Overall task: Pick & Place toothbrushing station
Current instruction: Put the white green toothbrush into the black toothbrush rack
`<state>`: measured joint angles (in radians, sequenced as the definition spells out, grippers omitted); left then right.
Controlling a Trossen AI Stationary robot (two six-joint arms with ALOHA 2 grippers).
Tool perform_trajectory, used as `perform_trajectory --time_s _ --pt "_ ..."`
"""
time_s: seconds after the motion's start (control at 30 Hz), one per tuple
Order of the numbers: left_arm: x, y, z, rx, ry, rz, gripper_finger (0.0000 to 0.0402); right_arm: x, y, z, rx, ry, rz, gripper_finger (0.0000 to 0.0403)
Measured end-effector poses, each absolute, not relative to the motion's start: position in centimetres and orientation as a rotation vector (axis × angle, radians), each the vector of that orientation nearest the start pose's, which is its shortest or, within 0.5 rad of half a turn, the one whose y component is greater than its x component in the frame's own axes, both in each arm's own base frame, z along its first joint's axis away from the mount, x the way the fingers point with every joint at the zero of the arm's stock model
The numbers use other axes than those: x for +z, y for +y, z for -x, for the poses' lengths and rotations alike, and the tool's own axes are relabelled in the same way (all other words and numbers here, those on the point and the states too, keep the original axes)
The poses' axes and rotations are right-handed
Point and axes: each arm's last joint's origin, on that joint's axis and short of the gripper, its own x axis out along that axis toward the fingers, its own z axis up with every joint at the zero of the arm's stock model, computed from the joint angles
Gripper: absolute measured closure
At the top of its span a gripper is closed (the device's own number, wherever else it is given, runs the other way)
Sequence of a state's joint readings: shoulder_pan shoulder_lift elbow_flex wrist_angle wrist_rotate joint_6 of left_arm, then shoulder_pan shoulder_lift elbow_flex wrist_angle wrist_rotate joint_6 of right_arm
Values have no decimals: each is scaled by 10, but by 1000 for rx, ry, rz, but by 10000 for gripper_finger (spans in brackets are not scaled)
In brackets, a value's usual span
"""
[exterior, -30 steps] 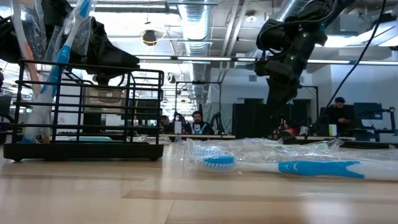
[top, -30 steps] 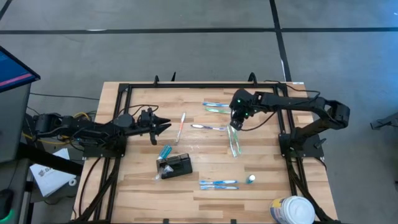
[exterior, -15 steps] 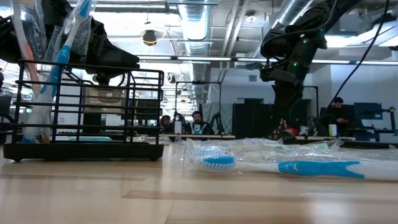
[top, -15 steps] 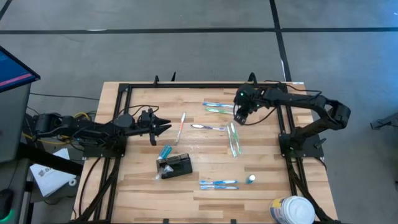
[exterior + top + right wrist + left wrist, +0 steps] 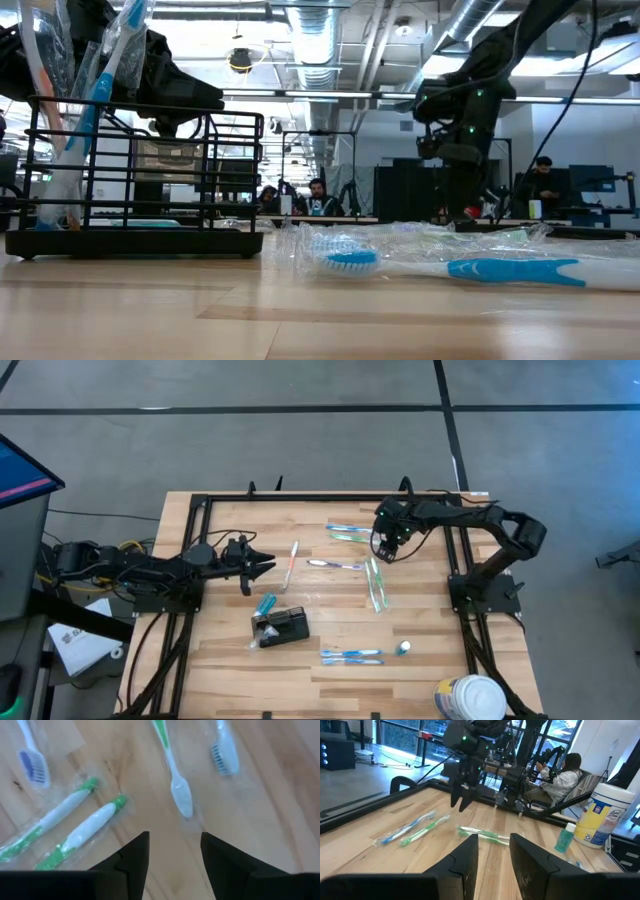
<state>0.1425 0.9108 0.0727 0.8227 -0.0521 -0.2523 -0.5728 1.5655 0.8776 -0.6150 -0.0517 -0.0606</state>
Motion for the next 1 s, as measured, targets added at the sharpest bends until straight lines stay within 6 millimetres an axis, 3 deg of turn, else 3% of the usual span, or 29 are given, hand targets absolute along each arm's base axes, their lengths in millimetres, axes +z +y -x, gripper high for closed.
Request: perform_trajectory --time_s 0.33,0.67,1.0 --pt "169 25 -161 195 -10 252 296 142 -155 -233 -402 1319 -371 193" --pt "169 25 -161 194 -10 252 296 145 -168 -225 -456 1286 -398 196" --pt "169 25 -161 191 -9 252 296 145 -166 -235 -435 1234 -352 198"
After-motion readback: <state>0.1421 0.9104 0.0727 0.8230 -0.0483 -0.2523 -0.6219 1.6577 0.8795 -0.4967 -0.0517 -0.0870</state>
